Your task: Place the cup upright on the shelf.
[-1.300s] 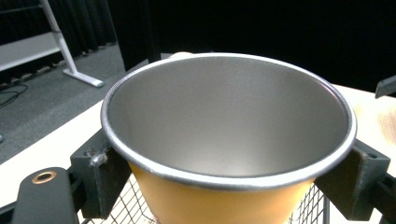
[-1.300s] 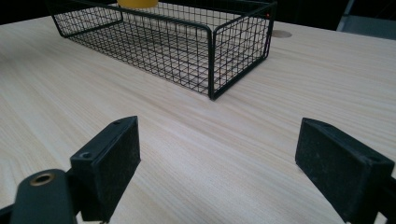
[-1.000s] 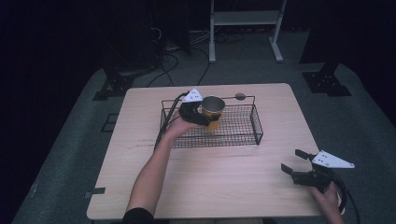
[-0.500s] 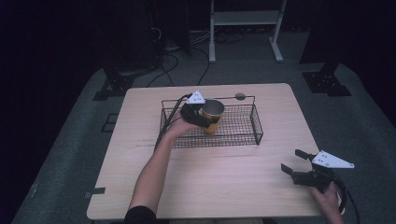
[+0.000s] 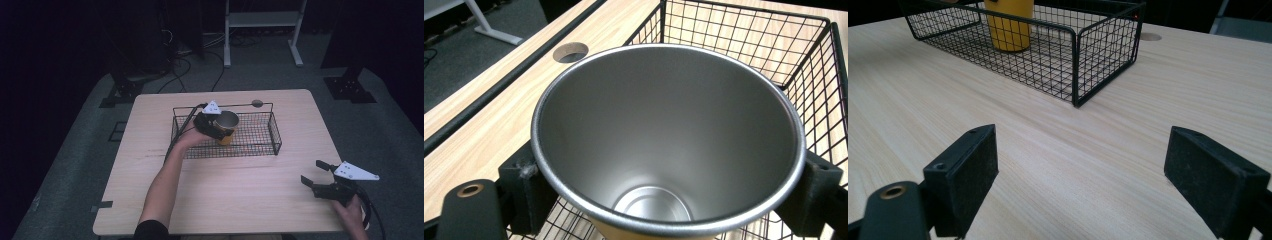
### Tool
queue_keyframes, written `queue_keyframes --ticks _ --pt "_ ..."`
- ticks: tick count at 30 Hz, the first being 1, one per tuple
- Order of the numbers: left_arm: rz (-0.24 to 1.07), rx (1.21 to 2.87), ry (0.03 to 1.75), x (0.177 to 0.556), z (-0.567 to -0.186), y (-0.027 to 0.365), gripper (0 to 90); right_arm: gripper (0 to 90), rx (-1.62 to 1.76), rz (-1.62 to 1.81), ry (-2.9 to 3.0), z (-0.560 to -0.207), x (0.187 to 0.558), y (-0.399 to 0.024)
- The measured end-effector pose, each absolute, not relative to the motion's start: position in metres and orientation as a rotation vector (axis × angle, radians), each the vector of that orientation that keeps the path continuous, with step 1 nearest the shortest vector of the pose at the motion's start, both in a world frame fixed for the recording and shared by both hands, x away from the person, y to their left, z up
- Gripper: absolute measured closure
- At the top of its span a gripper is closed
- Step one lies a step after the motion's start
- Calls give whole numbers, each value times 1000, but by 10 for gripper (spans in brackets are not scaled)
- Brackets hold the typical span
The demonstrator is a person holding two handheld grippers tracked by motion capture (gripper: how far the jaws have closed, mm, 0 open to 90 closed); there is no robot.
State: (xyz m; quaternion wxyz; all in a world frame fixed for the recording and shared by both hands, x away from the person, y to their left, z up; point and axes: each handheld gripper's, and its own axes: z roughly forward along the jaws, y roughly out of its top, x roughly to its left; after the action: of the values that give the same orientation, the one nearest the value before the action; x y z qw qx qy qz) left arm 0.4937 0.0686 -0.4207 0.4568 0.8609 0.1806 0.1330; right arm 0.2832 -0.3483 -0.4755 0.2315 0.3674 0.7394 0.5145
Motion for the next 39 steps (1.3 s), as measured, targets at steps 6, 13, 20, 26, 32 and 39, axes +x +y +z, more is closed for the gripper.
queue_keyframes --ticks 6,13,20,26,32,39 --pt "336 2139 427 492 -420 68 134 130 1010 1415 2032 -475 283 -348" --pt "341 2141 436 492 -420 70 117 130 1010 1415 2032 -475 283 -348" --pt "359 2133 442 492 -419 71 79 130 1010 1414 2033 -476 283 -348" --pt "368 2127 446 492 -417 71 44 130 1011 1416 2032 -475 283 -348" --pt "365 2121 437 490 -415 71 26 130 1010 1414 2033 -476 283 -348" --pt "365 2114 432 490 -410 70 20 130 1009 1414 2033 -476 283 -348"
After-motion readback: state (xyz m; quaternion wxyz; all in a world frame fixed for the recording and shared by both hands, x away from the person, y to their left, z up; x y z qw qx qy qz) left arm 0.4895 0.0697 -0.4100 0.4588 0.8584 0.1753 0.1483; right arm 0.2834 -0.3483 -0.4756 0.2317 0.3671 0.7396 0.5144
